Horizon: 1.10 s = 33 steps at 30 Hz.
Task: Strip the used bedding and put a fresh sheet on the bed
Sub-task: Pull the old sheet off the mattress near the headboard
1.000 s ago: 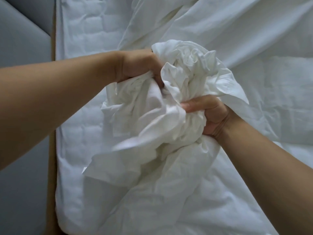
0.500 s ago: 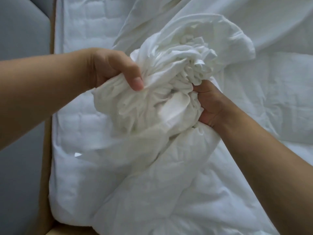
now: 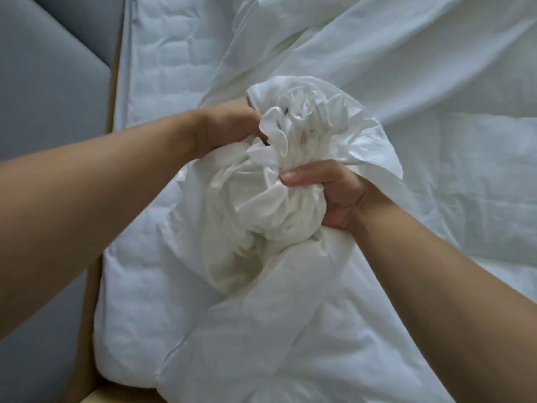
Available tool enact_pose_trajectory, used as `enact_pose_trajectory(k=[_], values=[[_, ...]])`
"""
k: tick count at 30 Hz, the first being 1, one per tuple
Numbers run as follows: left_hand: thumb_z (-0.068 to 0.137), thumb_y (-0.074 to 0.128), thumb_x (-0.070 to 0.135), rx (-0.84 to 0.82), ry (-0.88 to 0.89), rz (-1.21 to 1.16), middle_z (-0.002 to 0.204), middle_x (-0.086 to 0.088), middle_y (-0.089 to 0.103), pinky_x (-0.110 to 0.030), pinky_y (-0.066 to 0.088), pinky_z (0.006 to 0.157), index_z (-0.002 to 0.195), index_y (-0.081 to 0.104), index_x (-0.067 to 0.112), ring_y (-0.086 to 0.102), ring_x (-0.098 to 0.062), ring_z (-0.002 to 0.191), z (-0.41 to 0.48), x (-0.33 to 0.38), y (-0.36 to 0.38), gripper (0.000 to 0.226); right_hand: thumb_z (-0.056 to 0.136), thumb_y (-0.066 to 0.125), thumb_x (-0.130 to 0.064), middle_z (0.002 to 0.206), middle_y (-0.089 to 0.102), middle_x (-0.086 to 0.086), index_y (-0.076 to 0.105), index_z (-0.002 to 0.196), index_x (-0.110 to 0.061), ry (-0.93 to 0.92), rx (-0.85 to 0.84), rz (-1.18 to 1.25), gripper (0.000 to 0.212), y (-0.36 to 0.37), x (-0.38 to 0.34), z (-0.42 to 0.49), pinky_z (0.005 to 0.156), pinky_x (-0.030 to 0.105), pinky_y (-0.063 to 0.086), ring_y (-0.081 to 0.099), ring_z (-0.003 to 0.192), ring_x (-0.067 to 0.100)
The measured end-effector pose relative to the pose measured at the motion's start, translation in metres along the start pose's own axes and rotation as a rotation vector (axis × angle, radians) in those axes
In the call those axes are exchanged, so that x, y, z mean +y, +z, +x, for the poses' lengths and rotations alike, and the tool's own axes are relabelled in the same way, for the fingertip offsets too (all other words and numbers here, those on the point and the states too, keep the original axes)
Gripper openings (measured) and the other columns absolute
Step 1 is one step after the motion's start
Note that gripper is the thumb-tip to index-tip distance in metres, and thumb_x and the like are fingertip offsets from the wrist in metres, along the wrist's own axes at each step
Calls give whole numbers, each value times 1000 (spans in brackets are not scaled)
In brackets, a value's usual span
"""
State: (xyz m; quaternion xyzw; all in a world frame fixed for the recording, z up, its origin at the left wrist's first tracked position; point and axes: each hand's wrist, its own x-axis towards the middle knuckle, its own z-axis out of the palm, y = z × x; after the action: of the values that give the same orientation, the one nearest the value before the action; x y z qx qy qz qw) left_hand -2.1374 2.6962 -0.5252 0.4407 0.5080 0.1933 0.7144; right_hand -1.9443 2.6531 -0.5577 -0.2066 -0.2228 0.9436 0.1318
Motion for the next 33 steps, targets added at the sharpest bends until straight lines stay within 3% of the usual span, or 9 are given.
enact_pose_trajectory(k=[4, 8, 12, 15, 19, 21, 25, 29, 33], values=[[67, 53, 4, 58, -109, -59, 91, -19, 63, -35, 50, 79, 98, 65, 0, 62, -26, 81, -11, 9, 5, 33, 76, 74, -7, 104, 72, 17, 68, 117, -1, -55, -143, 136, 41, 5, -7, -4, 87, 43, 56, 71, 99, 31], [60, 62, 10, 4, -278, -57, 81, -10, 69, -32, 55, 70, 77, 77, 16, 67, -26, 72, -24, 24, -7, 24, 85, 68, -14, 116, 69, 17, 64, 126, -1, -87, -233, 218, 43, 2, -17, -5, 94, 43, 53, 67, 109, 31], [31, 96, 19, -249, -621, 103, 78, -14, 74, -33, 60, 57, 75, 79, 9, 72, -24, 63, -41, 40, -16, 49, 69, 83, -17, 103, 73, 13, 73, 109, -8, -133, -88, 155, 42, -12, -17, -11, 87, 43, 57, 71, 96, 29], [23, 104, 19, -399, -768, 145, 99, -24, 74, -40, 62, 69, 91, 80, 4, 75, -33, 83, -46, 42, -6, 74, 56, 86, -17, 98, 71, 15, 72, 101, -6, -128, 61, 169, 48, -15, -9, -3, 85, 44, 58, 69, 94, 32], [30, 103, 18, -412, -681, 2, 92, -21, 76, -39, 62, 67, 90, 81, 3, 76, -30, 81, -50, 36, 2, 66, 64, 86, -30, 89, 75, 3, 78, 86, -15, -161, -11, 180, 28, -14, -12, 4, 82, 33, 56, 72, 90, 17], [29, 103, 14, -342, -645, -149, 90, -25, 75, -40, 62, 64, 93, 79, -2, 76, -33, 78, -55, 29, 0, 70, 57, 91, -35, 90, 75, 2, 79, 85, -17, -118, -15, 182, 35, -17, -16, 1, 86, 34, 55, 71, 91, 17], [47, 100, 25, -262, -419, -196, 92, -14, 77, -33, 62, 67, 97, 81, 9, 77, -24, 81, -46, 26, 1, 56, 65, 90, -38, 115, 67, 14, 65, 121, -10, 2, -97, 223, 68, -29, -13, -7, 96, 47, 51, 63, 109, 32], [77, 73, 5, -87, -115, -108, 107, -9, 75, -31, 59, 79, 107, 78, 15, 74, -22, 97, -18, 21, 16, 32, 70, 87, -45, 159, 31, 19, 31, 155, -10, -41, -236, 214, 107, -20, -11, -4, 119, 61, 20, 28, 146, 40], [76, 65, -8, 63, 19, -17, 101, -5, 76, -28, 58, 78, 110, 68, 6, 72, -19, 94, -7, 7, 21, 38, 60, 95, -32, 127, 62, 18, 61, 131, -10, -88, -96, 272, 82, -20, 0, -8, 103, 50, 49, 62, 117, 33]])
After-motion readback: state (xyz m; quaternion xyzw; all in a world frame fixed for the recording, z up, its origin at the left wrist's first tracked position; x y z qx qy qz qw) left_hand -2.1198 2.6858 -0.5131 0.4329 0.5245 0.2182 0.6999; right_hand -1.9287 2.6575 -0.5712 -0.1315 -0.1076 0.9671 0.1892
